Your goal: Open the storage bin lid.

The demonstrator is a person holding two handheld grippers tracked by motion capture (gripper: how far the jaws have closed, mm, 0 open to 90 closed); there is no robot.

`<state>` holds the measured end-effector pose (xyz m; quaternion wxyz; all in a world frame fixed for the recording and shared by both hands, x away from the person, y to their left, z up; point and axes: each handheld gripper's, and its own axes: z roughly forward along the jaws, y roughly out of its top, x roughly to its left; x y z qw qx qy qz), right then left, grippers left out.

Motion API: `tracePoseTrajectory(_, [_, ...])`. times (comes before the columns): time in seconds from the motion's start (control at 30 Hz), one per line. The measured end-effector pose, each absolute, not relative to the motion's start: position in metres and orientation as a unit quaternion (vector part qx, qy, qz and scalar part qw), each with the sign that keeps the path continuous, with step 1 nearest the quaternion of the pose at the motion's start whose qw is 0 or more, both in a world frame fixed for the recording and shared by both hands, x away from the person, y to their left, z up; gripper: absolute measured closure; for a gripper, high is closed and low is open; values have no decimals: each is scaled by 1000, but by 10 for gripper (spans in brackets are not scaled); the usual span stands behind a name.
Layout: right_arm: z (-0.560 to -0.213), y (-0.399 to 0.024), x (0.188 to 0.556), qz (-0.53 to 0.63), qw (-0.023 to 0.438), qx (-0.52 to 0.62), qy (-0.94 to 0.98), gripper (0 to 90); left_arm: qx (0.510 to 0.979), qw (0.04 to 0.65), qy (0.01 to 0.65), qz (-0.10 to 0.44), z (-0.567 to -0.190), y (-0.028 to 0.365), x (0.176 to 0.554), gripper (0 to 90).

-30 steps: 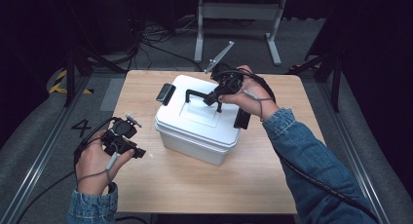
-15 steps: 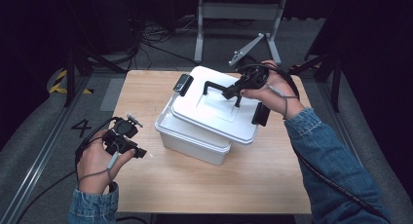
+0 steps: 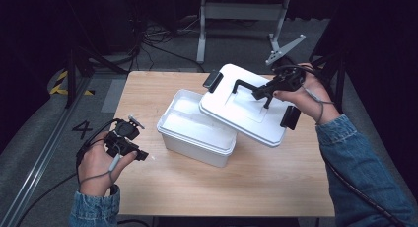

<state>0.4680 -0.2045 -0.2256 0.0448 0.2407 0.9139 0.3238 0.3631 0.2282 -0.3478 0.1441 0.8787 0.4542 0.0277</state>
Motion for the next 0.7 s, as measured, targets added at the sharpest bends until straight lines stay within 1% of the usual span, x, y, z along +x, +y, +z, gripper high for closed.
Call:
tracePoseTrajectory(0.07, [-226, -208, 468, 323, 46, 244, 913, 844, 878, 145, 455, 28, -348, 228, 363, 531])
tracePoseTrajectory(0.1, [-225, -219, 467, 323, 47, 253, 911, 844, 879, 144, 455, 27, -348, 228, 363, 530])
tracePoseTrajectory(0.23, [-225, -235, 465, 325, 51, 259, 908, 843, 875, 145, 462, 20, -350, 227, 363, 528])
tracePoseTrajectory(0.57, [-226, -272, 460, 327, 57, 280, 901, 843, 879, 141, 455, 26, -350, 227, 364, 527])
tracePoseTrajectory(0.67, [-227, -280, 459, 325, 58, 286, 900, 844, 875, 145, 462, 18, -351, 227, 363, 527])
tracePoseTrajectory(0.7, [-229, -288, 458, 322, 60, 291, 899, 843, 874, 145, 463, 17, -351, 227, 363, 526])
